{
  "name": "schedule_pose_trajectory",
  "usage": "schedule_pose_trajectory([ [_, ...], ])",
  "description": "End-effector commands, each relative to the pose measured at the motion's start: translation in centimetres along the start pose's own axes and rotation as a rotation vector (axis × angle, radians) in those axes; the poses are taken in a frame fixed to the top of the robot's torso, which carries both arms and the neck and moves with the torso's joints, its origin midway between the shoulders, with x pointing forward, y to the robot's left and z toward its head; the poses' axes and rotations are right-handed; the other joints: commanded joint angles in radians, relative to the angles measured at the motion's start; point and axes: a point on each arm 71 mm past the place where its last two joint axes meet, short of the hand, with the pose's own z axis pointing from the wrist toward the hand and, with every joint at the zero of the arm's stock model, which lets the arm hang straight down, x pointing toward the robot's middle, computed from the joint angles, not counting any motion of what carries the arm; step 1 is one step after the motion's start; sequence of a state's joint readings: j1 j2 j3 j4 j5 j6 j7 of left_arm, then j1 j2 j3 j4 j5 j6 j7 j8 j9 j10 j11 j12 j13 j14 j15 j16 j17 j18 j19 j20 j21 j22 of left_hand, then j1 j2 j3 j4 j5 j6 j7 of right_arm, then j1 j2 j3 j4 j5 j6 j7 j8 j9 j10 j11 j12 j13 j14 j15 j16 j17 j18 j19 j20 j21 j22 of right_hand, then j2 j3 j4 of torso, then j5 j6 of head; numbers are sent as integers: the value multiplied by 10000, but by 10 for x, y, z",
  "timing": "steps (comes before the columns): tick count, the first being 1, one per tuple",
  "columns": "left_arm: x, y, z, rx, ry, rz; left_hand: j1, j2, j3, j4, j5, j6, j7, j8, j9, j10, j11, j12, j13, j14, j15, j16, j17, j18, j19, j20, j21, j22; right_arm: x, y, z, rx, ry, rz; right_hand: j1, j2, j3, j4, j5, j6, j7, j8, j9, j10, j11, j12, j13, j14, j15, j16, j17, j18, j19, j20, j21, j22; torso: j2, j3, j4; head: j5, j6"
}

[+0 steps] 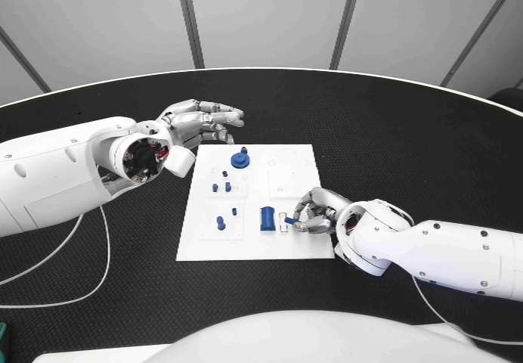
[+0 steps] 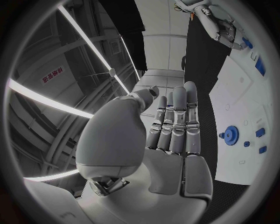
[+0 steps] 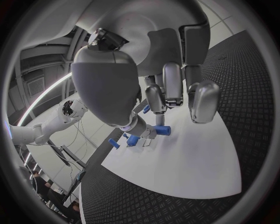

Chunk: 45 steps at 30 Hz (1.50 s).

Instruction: Assemble the parts on the task board

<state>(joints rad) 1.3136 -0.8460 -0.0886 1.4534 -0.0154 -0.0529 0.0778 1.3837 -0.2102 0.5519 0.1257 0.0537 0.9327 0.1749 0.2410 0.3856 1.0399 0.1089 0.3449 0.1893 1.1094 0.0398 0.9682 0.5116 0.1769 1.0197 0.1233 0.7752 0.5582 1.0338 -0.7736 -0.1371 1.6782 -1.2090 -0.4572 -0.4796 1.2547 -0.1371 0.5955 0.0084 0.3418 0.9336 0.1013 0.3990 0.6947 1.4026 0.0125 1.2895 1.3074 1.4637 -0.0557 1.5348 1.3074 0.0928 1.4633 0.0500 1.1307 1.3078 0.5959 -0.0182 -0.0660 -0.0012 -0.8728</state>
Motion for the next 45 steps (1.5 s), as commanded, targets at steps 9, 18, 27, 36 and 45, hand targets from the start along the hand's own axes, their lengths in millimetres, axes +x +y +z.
schedule_pose_trajectory([
  [9,0,0,1,-5,8,2,9,106,-43,-10,-47,-4,23,37,12,-64,20,39,12,-53,-21,-13,11,65,-5,46,-19,-11,7,9,10,15,259,-112,-700,-61,-165,386,278,-4,-136,52,46,102,-32,-3,492,921,-13,31,1921,-181,85,-20,18,1385,13,5,1,0,2],
  [18,0,0,0,-21,2,1,9,106,-43,-10,-47,-4,23,37,12,-64,20,39,12,-53,-21,-13,11,65,-5,46,-19,-11,9,11,16,255,516,-316,-1330,-133,-393,800,286,90,-175,17,6,112,-64,-11,498,916,-44,18,1894,-176,96,-45,-17,1392,14,12,5,-16,2],
  [27,1,0,0,-44,39,-1,9,106,-43,-10,-47,-4,23,37,12,-64,20,39,12,-53,-21,-13,11,65,-5,46,-19,-11,11,12,17,352,803,-483,-1613,-193,-514,997,171,254,-238,83,18,119,-108,-23,497,910,-76,1,1864,-169,96,-67,-71,1386,12,22,-5,-53,2],
  [36,1,0,0,-64,51,-2,30,103,-45,-25,-48,-16,25,45,13,-78,23,43,10,-59,-23,-19,23,66,0,45,-30,-17,12,12,16,355,841,-496,-1653,-169,-518,1036,171,428,-330,225,82,154,-181,7,522,906,-131,-9,1846,-164,100,-103,-99,1385,16,23,4,-74,2],
  [45,1,0,0,-76,54,-2,30,103,-45,-25,-48,-16,25,45,13,-78,23,43,10,-59,-23,-19,23,66,0,45,-30,-17,11,14,14,222,707,-388,-1963,-176,-608,1276,142,509,-383,359,147,244,-233,106,600,912,-183,1,1870,-174,125,-157,-64,1405,7,17,1,-71,2],
])
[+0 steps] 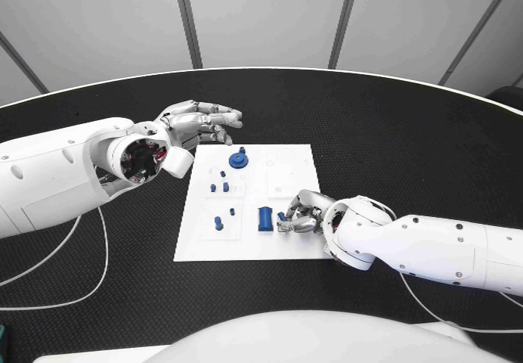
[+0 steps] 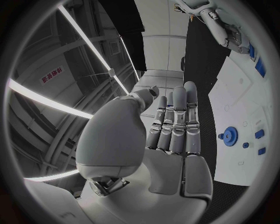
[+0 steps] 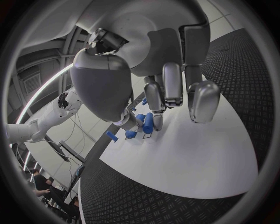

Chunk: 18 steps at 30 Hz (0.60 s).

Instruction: Assemble the parts on the task board

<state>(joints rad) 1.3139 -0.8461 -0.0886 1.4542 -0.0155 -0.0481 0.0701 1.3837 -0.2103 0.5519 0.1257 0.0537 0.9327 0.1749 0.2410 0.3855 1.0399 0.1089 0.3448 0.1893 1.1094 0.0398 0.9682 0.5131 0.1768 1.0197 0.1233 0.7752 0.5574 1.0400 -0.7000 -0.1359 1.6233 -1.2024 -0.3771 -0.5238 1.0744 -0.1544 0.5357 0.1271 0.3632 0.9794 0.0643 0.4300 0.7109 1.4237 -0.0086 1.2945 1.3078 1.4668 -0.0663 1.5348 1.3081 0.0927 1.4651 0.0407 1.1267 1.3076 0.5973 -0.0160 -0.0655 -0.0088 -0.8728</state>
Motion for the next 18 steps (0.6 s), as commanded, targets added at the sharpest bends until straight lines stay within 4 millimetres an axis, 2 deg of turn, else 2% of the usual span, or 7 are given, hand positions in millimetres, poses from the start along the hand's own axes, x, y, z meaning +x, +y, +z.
schedule_pose_trajectory([
  [1,0,0,0,-2,0,0,30,103,-45,-25,-48,-17,25,45,14,-78,23,43,10,-59,-23,-19,9,66,0,45,-30,-9,0,1,0,-35,-19,17,-207,-8,-26,125,-89,51,-15,58,-10,39,-24,65,602,881,-80,-1,1859,-174,108,-67,-26,1408,-8,-6,-3,5,2],
  [9,0,0,0,-13,-5,0,30,103,-45,-25,-48,-17,25,45,14,-78,23,43,10,-59,-23,-19,9,66,0,45,-30,-9,0,0,-1,-83,-35,31,-807,-35,-244,609,-441,45,-6,124,1,51,-15,53,610,880,-78,-7,1850,-174,116,-78,-79,1412,-6,-5,-3,-4,2],
  [18,0,0,0,-22,-2,0,30,103,-45,-25,-48,-17,25,45,14,-78,23,43,10,-59,-23,-19,9,66,0,45,-30,-9,0,-2,-1,-13,73,-43,-934,-65,-309,707,-523,42,-3,140,3,53,-11,51,613,874,-75,-21,1823,-168,111,-78,-120,1406,-10,-5,-8,-7,2],
])
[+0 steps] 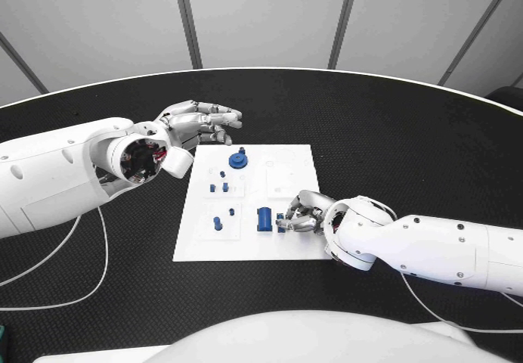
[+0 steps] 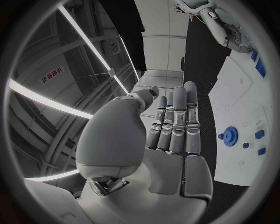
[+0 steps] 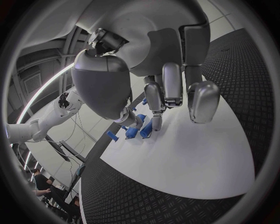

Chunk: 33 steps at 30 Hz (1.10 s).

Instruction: Assemble the parts on the task board

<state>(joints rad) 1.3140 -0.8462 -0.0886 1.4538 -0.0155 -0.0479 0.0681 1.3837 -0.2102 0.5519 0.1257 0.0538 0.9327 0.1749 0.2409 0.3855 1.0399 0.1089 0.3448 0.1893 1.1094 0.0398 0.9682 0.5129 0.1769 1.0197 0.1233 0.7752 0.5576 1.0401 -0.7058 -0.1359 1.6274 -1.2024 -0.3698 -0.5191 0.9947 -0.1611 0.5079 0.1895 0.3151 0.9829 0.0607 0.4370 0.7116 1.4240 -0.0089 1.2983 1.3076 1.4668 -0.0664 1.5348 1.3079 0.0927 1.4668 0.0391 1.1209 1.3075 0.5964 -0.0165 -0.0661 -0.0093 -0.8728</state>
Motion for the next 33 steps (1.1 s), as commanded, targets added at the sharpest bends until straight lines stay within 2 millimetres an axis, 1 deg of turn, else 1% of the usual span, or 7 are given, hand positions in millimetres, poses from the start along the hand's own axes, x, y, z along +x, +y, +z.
schedule_pose_trajectory([
  [1,0,0,0,-4,0,0,30,103,-45,-25,-48,-17,25,45,14,-78,23,43,10,-59,-23,-19,10,66,0,45,-30,-11,0,-1,0,23,22,-17,-137,3,-30,83,-43,7,33,70,-4,50,-9,12,615,873,-74,-21,1825,-169,95,-62,-62,1407,-1,-1,-4,-3,2],
  [14,0,0,0,-19,9,-1,26,100,-51,-22,-48,-23,29,48,14,-89,26,42,7,-65,-20,-24,15,65,0,47,-37,-15,-1,-1,-2,-83,-60,46,-130,25,-22,87,-52,17,19,85,0,62,-16,32,631,873,-76,-22,1825,-163,88,-62,-100,1399,0,-1,9,-8,2],
  [19,-1,0,-1,-17,-11,-3,26,100,-51,-22,-48,-23,29,48,14,-89,26,42,7,-65,-20,-24,15,65,0,47,-37,-15,-3,-2,-10,-436,-183,172,-77,-5,-23,38,-104,-1,15,96,6,51,-24,10,618,872,-84,-24,1821,-162,88,-65,-107,1400,7,9,10,25,2],
  [21,-1,0,-2,-15,-24,-4,26,100,-51,-22,-48,-23,29,48,14,-89,26,42,7,-65,-20,-24,15,65,0,47,-37,-15,-4,-1,-14,-634,-176,208,-80,-26,-49,38,-255,-10,18,109,9,51,-21,7,620,872,-84,-25,1822,-161,87,-67,-124,1400,8,16,6,43,2],
  [26,-2,0,-2,-10,-44,-4,26,100,-51,-22,-48,-23,29,48,14,-89,26,42,7,-65,-20,-24,15,65,0,47,-37,-15,-4,-2,-21,-874,-32,167,-80,-28,-52,38,-275,-10,17,112,10,54,-21,13,625,872,-84,-25,1822,-161,87,-67,-126,1401,2,26,-14,56,2],
  [29,-2,0,-2,-7,-37,-4,26,100,-51,-22,-48,-23,29,48,14,-89,26,42,7,-65,-20,-24,15,65,0,47,-37,-15,-4,-4,-22,-895,95,91,-17,-31,-38,-9,-319,-9,5,124,14,66,-30,32,641,877,-88,-13,1846,-169,98,-68,-80,1415,-8,6,-6,29,2],
  [33,-1,0,-1,-5,-16,-4,27,104,-50,-20,-48,-27,29,50,14,-93,27,43,7,-69,-19,-27,18,64,0,48,-41,-17,-3,-5,-20,-865,214,6,56,-38,-20,-66,-345,-11,-4,135,17,76,-38,49,656,881,-93,-7,1860,-170,102,-72,-71,1421,-4,2,-6,38,2],
])
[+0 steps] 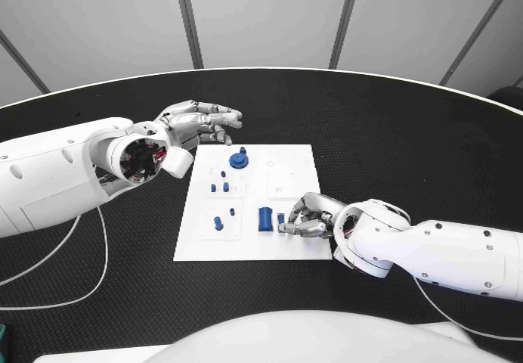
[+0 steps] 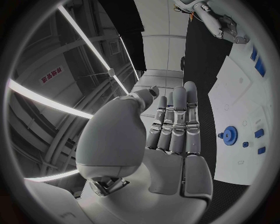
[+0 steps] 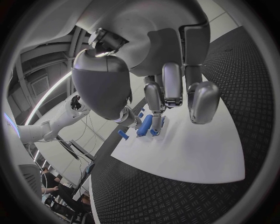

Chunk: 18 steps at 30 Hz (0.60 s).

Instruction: Assemble the parts on the task board

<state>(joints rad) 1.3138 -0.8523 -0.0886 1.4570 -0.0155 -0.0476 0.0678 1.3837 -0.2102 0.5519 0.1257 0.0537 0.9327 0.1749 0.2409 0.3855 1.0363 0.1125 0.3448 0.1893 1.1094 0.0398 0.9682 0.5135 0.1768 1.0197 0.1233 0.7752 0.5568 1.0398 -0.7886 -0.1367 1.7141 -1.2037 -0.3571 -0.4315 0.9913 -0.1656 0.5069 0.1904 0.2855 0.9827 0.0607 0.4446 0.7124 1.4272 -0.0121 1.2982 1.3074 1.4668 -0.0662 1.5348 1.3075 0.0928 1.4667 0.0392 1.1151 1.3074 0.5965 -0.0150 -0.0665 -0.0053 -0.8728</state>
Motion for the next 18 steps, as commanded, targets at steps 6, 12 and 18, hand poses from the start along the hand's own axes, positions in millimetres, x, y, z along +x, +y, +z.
schedule_pose_trajectory([
  [6,1,0,0,4,20,0,26,104,-50,-20,-48,-27,29,50,14,-57,-9,44,7,-69,-19,-27,11,65,0,48,-41,-9,-1,-4,4,184,60,-92,307,25,68,-232,-80,-14,-25,86,17,61,-24,74,683,885,-110,1,1880,-178,117,-84,27,1441,1,-33,9,-15,2],
  [12,0,0,0,8,7,0,26,104,-50,-20,-48,-27,29,50,14,-57,-9,44,7,-69,-19,-27,11,65,0,48,-41,-9,-1,-6,8,284,62,-137,433,132,160,-301,-85,7,-44,117,24,99,-42,131,728,890,-124,13,1905,-182,127,-95,52,1455,3,-32,14,4,2],
  [18,0,0,0,9,0,-1,26,104,-50,-20,-48,-27,29,50,14,-57,-9,44,7,-69,-19,-27,11,65,0,48,-41,-9,-1,-6,11,344,44,-157,472,149,184,-329,-86,6,-49,124,25,109,-48,147,741,890,-128,13,1905,-183,130,-98,58,1458,2,-23,9,7,2],
])
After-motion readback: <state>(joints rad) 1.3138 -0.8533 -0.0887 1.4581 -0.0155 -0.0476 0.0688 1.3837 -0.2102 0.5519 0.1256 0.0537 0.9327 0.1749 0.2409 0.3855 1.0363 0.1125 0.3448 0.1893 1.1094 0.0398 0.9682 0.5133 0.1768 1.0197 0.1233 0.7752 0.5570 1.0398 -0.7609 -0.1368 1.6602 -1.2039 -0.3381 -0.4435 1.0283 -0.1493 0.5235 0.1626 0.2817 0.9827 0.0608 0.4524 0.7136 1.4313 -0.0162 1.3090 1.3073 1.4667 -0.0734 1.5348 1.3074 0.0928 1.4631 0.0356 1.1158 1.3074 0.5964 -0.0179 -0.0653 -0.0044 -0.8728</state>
